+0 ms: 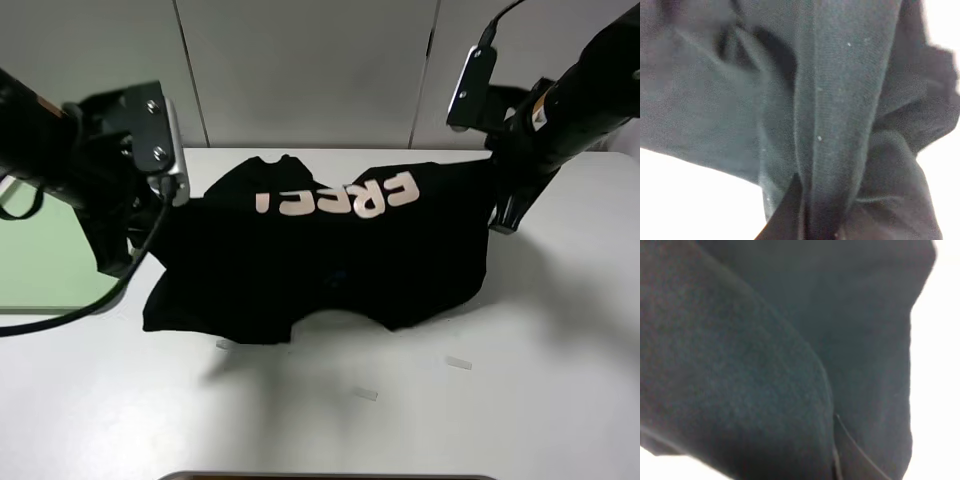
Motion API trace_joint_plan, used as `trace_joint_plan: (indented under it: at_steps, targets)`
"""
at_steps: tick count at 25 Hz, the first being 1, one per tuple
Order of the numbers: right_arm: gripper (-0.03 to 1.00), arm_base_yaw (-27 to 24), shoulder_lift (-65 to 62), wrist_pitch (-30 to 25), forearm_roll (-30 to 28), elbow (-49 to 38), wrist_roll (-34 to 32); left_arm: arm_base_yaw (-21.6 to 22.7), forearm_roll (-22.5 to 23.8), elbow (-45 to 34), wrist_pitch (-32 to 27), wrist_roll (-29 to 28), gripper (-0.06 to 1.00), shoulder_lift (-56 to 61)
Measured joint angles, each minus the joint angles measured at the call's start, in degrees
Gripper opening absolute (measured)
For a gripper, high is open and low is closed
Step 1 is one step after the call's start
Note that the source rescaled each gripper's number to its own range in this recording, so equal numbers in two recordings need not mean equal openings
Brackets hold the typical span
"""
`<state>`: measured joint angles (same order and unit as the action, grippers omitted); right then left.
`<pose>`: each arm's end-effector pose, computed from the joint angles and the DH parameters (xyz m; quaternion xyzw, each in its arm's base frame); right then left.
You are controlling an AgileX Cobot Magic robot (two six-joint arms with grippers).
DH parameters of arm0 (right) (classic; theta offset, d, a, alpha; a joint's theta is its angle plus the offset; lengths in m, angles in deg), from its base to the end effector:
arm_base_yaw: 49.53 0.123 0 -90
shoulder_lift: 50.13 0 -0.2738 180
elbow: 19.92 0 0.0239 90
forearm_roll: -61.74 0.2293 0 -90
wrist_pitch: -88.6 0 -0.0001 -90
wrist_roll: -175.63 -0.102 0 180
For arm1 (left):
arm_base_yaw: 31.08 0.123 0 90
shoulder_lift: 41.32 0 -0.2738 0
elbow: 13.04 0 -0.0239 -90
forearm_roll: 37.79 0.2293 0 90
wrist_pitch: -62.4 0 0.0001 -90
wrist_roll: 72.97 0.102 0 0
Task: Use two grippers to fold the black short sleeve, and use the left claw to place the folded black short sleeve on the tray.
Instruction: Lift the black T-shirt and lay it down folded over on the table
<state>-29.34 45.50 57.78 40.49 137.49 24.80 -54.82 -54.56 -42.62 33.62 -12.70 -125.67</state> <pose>0.2827 0.0838 0.2237 -0.5113 0.8075 -0.1534 0.2511 0.2276 -0.1156 0.2450 0.5540 0.7626 -0.0028 0.3340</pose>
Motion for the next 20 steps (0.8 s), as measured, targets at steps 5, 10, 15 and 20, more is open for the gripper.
trace_joint_plan:
  at_steps: [5,10,15,20]
  targets:
    - [0.00,0.00,-12.83,0.60,-0.29,0.00,-0.78,0.00,0.04,0.00,-0.18,-4.59,0.00,9.98]
    - [0.00,0.31,-28.59,2.83,1.45,0.00,-2.43,-0.11,-0.30,0.00,-0.40,-10.71,0.00,25.78]
    - [0.00,0.62,-40.92,3.25,2.43,0.00,5.91,-0.30,-1.65,1.45,-2.38,-11.90,0.00,36.46]
    - [0.00,0.62,-41.77,7.66,3.02,-0.11,10.95,-0.49,0.39,4.00,-3.11,-12.08,0.00,38.81]
